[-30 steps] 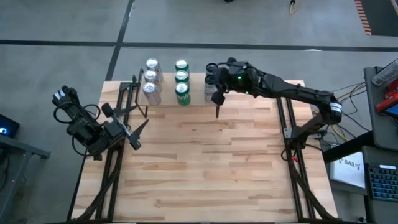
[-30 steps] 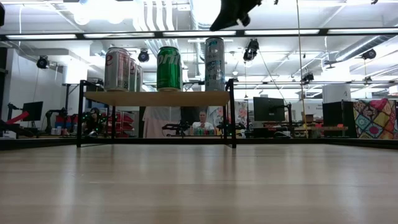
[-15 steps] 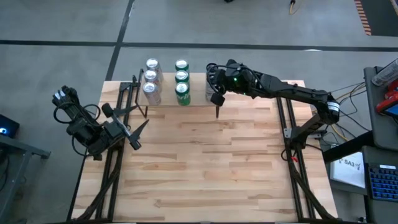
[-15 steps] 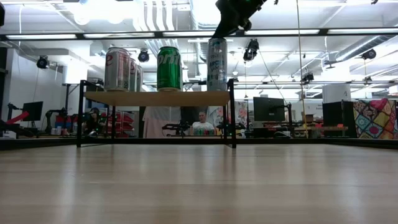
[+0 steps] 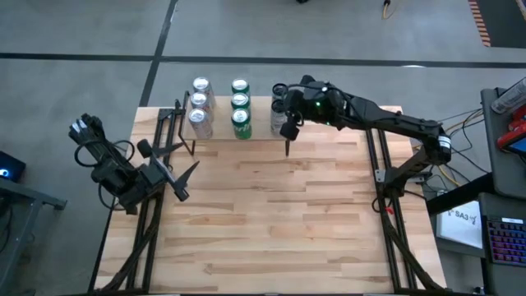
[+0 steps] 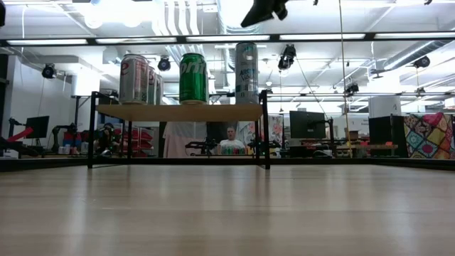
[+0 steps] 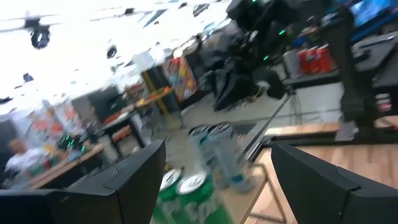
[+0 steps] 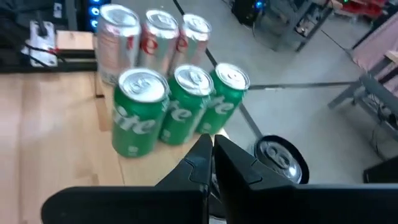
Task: Place canned beverage on shelf
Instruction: Adjust the soda cans on the shelf
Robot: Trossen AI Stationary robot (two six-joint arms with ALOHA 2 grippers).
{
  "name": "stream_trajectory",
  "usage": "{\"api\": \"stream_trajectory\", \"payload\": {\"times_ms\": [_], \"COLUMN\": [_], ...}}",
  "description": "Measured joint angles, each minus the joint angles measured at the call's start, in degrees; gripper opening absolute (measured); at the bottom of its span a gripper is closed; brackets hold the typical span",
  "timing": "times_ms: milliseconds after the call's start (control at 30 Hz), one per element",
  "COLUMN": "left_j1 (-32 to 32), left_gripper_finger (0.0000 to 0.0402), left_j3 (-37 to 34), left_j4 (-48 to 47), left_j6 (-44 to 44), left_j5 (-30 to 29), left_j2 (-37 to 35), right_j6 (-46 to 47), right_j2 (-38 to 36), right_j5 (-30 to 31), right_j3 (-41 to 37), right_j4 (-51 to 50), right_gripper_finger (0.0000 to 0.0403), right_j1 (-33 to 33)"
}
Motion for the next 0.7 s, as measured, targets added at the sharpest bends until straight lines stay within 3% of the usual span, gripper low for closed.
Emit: {"api": "stream_trajectory", "payload": {"times_ms": [167, 400, 533, 700], "left_j1": [0.12, 6.45, 10.25, 15.14], "left_gripper_finger": [0.0278, 0.0258, 0.0192, 0.0052], "left_j3": [0.0, 4.21, 7.91, 10.55], "left_j4": [0.2, 1.31, -4.91, -11.98], "left_j6": [-0.83, -0.77, -0.23, -0.67], "left_j5": [3.6, -6.37, -5.69, -1.65], "left_j2": [2.92, 4.66, 1.7, -2.02], "right_j6": [-0.43, -1.6, -1.56, -1.44], "right_j2": [0.0, -0.02, -0.04, -0.02], "right_j5": [0.01, -0.02, -0.02, -0.02], "right_j3": [1.72, 1.89, 1.89, 1.89], "right_j4": [-0.4, -0.99, -1.93, -3.09], "right_gripper_finger": [0.0009, 0.0009, 0.0009, 0.0009], "right_j1": [2.74, 6.29, 6.96, 6.99]}}
